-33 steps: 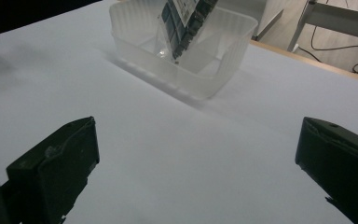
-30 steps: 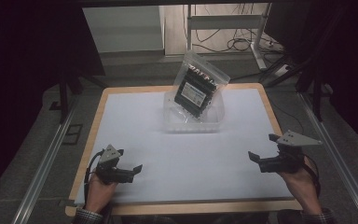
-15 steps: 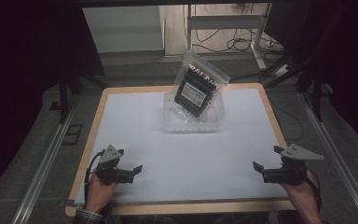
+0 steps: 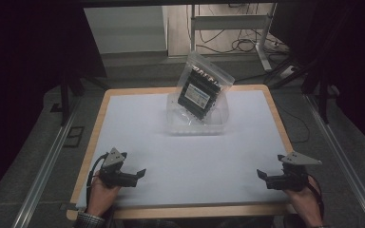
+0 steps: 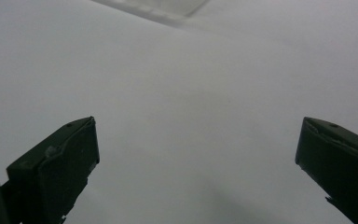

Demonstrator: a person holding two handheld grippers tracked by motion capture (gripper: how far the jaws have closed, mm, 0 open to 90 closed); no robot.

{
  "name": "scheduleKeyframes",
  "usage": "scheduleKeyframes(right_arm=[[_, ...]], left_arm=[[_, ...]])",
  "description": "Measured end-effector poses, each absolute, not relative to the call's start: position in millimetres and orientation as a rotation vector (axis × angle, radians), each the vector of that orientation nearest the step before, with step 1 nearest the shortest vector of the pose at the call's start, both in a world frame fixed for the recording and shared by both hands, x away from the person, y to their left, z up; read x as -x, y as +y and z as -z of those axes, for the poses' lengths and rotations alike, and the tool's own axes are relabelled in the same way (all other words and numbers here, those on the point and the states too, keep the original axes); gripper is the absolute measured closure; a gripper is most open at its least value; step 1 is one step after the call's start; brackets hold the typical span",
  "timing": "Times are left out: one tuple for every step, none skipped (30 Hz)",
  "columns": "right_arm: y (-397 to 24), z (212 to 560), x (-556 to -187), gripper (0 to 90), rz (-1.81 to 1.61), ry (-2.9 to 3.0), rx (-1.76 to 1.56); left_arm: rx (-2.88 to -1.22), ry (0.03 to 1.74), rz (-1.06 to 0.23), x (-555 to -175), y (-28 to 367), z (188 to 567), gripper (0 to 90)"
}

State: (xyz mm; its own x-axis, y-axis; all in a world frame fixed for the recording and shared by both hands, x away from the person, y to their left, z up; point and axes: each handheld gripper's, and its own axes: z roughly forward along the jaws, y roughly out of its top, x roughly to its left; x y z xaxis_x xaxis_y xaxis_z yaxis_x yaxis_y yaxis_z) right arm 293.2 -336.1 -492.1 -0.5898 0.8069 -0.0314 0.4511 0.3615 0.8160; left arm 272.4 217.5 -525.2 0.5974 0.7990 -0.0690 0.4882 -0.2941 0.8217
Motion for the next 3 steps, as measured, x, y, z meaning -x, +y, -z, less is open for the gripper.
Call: scheduleKeyframes(right_arm=[[-336.1, 492.1, -293.2, 0.0, -1.116, 2.198, -1.094], [-336.6, 492.3, -293.4, 0.0, -1.126, 2.198, -1.099], [-337.6, 492.8, -294.0, 0.0, -1.146, 2.199, -1.107]], left_arm=[[-1.956, 1.025, -0.452, -272.4, 217.5, 525.2, 0.2], [-1.957, 1.023, -0.454, -272.5, 217.3, 525.2, 0.2], [-1.959, 1.024, -0.453, -272.7, 217.1, 525.2, 0.2]])
